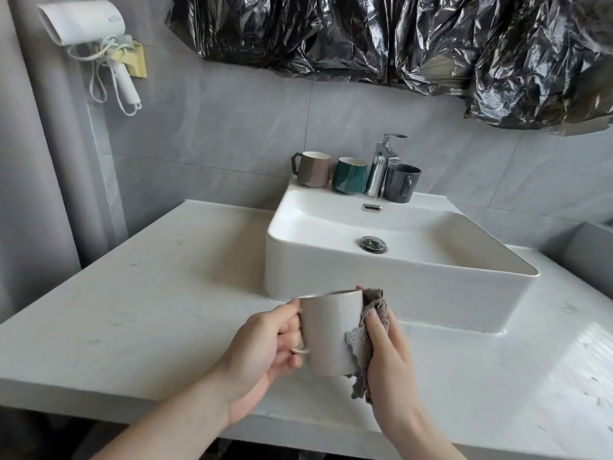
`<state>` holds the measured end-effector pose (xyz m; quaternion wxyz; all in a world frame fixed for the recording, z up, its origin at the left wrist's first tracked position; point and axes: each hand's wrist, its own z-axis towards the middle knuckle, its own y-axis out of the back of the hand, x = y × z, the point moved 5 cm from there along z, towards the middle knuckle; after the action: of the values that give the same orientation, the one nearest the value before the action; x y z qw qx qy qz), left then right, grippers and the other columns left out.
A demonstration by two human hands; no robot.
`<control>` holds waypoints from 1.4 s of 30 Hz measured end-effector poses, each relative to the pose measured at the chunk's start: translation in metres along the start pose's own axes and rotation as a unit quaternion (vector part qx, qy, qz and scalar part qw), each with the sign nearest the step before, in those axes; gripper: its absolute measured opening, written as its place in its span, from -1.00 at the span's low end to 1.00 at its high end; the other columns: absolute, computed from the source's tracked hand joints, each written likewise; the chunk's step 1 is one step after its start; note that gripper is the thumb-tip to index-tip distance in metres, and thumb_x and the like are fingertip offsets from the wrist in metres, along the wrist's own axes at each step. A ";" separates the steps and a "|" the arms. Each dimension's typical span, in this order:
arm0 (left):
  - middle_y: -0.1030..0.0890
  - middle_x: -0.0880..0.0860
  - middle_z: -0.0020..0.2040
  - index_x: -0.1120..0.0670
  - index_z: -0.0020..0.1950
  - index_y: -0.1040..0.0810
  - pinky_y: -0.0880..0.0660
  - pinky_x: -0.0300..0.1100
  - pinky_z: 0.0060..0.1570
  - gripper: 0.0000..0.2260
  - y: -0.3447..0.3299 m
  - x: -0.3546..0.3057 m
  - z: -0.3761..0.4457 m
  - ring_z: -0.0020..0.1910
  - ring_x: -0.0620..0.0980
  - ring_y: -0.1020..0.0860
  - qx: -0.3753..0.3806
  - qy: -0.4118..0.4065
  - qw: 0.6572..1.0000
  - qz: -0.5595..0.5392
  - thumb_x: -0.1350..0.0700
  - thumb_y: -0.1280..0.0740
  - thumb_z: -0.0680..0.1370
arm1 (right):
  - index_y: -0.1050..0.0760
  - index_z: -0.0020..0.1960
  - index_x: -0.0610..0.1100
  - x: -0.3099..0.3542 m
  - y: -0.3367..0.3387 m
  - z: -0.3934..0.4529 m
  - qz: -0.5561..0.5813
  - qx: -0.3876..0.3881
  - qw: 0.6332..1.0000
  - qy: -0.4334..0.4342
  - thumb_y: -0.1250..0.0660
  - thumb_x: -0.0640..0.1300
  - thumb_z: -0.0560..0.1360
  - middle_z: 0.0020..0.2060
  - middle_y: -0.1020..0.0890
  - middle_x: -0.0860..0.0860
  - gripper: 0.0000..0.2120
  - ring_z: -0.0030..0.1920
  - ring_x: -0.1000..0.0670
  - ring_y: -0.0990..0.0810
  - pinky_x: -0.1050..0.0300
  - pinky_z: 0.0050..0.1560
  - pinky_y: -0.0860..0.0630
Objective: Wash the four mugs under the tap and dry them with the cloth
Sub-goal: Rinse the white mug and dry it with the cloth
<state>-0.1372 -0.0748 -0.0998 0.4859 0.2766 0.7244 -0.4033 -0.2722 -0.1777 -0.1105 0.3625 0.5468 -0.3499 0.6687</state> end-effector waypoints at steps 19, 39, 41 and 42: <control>-0.78 0.10 -0.12 0.13 -0.11 -0.76 -0.65 -0.01 -0.07 -0.52 -0.012 0.002 0.029 -0.16 0.04 -0.73 -0.146 -0.101 0.984 -0.002 -0.22 -0.66 0.22 | -0.39 0.51 0.23 0.017 -0.014 -0.012 -0.159 0.006 0.955 0.252 -0.21 -0.04 0.66 0.44 -0.52 0.13 -0.57 0.35 0.17 -0.53 0.10 0.39 -0.48; -0.73 0.02 -0.26 0.13 -0.20 -0.73 -0.56 -0.17 -0.28 -0.66 -0.019 -0.011 0.031 -0.30 -0.04 -0.66 -0.119 -0.141 0.983 -0.004 -0.12 -0.63 0.30 | -0.28 0.59 0.18 0.021 -0.031 -0.031 -0.127 -0.017 0.964 0.232 -0.16 0.14 0.59 0.51 -0.40 0.22 -0.45 0.48 0.16 -0.42 0.05 0.46 -0.42; -0.72 0.01 -0.28 0.11 -0.24 -0.72 -0.54 -0.22 -0.33 -0.73 -0.020 -0.009 0.030 -0.33 -0.06 -0.65 -0.111 -0.145 0.983 0.001 -0.07 -0.62 0.37 | -0.25 0.61 0.12 0.017 -0.028 -0.023 -0.159 -0.015 0.955 0.250 -0.12 0.12 0.60 0.59 -0.30 0.20 -0.43 0.57 0.16 -0.29 0.14 0.53 -0.27; -0.74 0.02 -0.23 0.11 -0.22 -0.73 -0.59 -0.20 -0.30 -0.75 -0.021 -0.008 0.029 -0.29 -0.06 -0.69 -0.100 -0.147 0.984 0.002 -0.06 -0.61 0.39 | -0.33 0.56 0.17 0.016 -0.022 -0.015 -0.130 -0.020 0.965 0.226 -0.11 0.14 0.62 0.51 -0.43 0.19 -0.49 0.45 0.16 -0.43 0.11 0.42 -0.40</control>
<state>-0.1367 -0.1106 -0.0919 0.6131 0.1655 0.6812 -0.3642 -0.2622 -0.1523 -0.0956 0.5266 0.4151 -0.1983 0.7149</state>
